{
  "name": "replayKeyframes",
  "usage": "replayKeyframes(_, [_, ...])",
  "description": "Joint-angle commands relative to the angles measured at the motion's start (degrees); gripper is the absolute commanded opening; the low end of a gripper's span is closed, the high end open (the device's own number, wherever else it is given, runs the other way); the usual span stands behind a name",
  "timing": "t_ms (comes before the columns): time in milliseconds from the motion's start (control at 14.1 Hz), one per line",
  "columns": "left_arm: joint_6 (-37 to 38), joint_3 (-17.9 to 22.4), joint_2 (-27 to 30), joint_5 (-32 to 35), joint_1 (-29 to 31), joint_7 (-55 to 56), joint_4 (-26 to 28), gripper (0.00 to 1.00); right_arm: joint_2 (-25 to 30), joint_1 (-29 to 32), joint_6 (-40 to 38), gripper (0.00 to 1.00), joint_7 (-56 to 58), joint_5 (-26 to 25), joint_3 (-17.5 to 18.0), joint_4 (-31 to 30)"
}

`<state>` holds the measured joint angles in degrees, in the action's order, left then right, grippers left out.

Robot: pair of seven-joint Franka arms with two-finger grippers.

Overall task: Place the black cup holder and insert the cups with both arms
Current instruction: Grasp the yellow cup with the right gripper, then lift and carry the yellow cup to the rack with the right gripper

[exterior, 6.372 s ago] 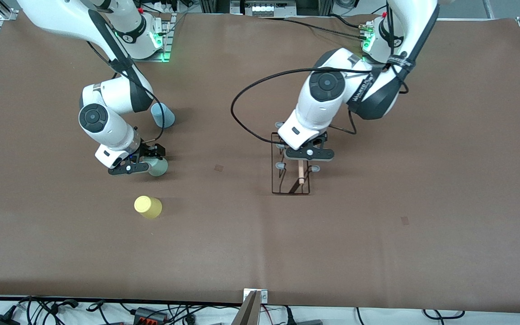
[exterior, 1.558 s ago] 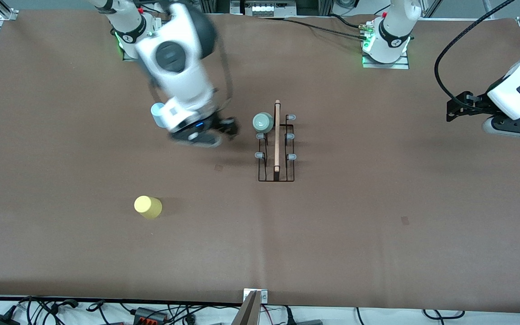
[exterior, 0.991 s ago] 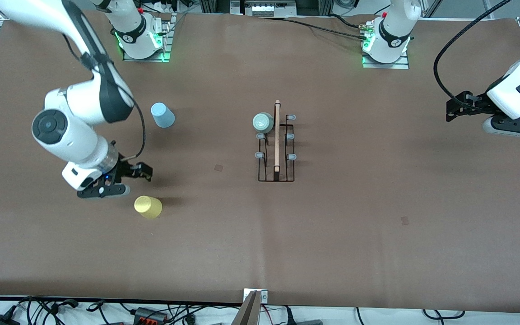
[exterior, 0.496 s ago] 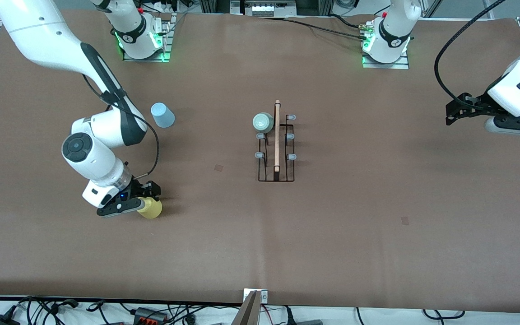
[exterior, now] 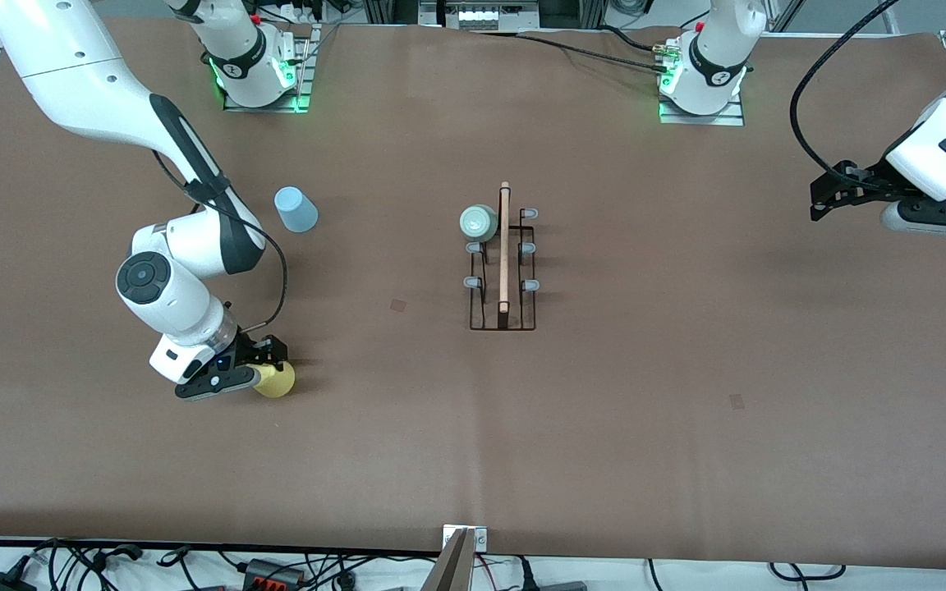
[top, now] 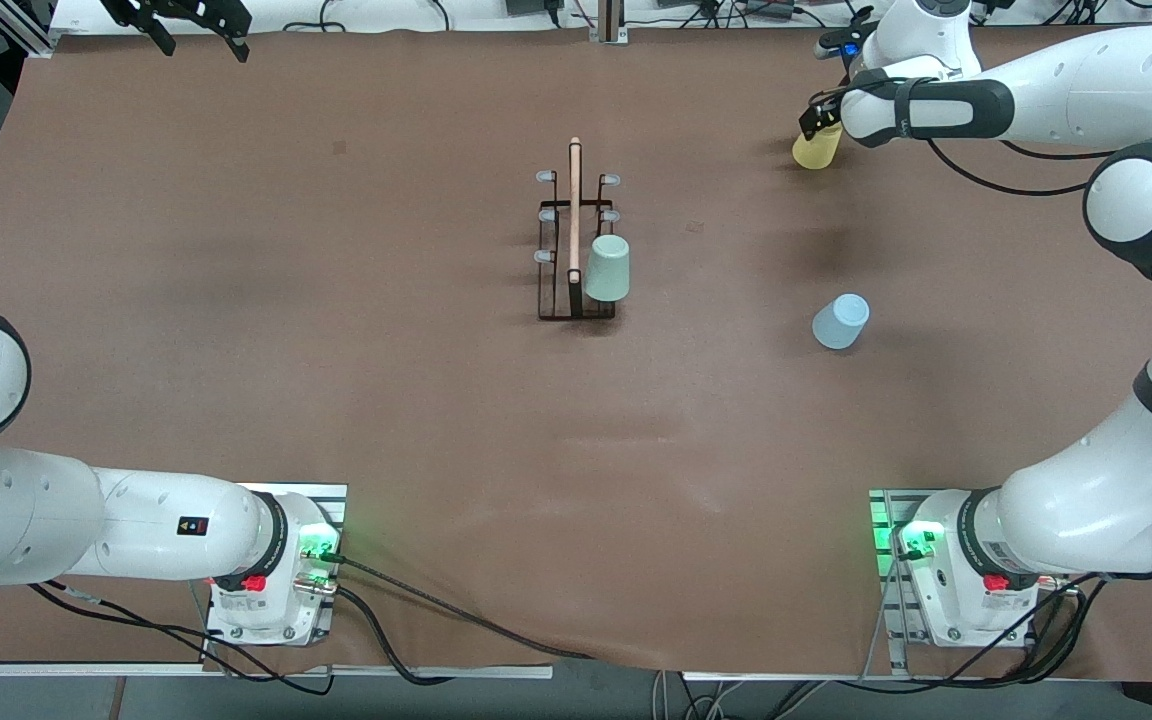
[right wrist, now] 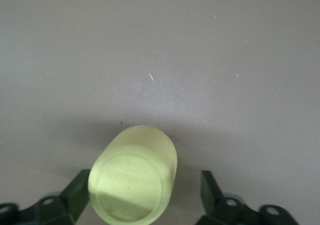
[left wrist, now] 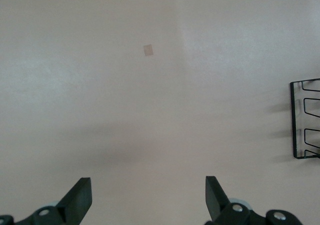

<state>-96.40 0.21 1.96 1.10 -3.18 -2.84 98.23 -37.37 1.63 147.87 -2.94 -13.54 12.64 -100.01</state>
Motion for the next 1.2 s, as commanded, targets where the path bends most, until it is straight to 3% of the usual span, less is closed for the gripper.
replayKeyframes(0, [0.33, 0.76, 1.29, -0.66, -0.69, 0.20, 1.09, 1.00, -0.43, -0.67, 0.40, 0.49, 0.57, -0.44, -0.33, 0.96])
replayKeyframes(71, [0.33, 0.76, 1.29, -0.74, -0.69, 0.20, 1.09, 1.00, -0.08, -0.67, 0.06, 0.32, 0.31, -0.09, -0.33, 0.96])
replayKeyframes(142, [0.33, 0.76, 1.29, -0.74, -0.69, 0.20, 1.09, 1.00, 0.27, -0.67, -0.21, 0.23, 0.30, 0.17, -0.25, 0.96])
replayKeyframes(283, [0.33, 0.76, 1.29, -0.74, -0.69, 0.20, 1.09, 1.00, 2.63, -1.10, -4.23, 0.14, 0.13, 0.53, -0.16, 1.22])
replayKeyframes(425, [0.42, 0.76, 1.29, -0.74, -0.69, 0.20, 1.09, 1.00, 7.54, -3.03, -11.60, 0.14, -3.01, 2.62, -0.16, 1.31])
replayKeyframes(637, [0.51, 0.85, 1.29, -0.74, -0.69, 0.20, 1.09, 1.00, 14.49, -7.68, -22.51, 0.14, -12.14, 10.43, 0.46, 1.49])
replayKeyframes(779, [0.42, 0.85, 1.29, -0.74, -0.69, 0.20, 1.09, 1.00, 17.31, -12.85, -24.38, 0.14, -20.48, 12.65, 0.80, 1.49])
replayKeyframes(1133, [0.42, 0.85, 1.29, -0.66, -0.69, 0.20, 1.09, 1.00, 14.70, -27.01, -23.95, 0.14, -45.55, 11.95, 0.90, 7.89])
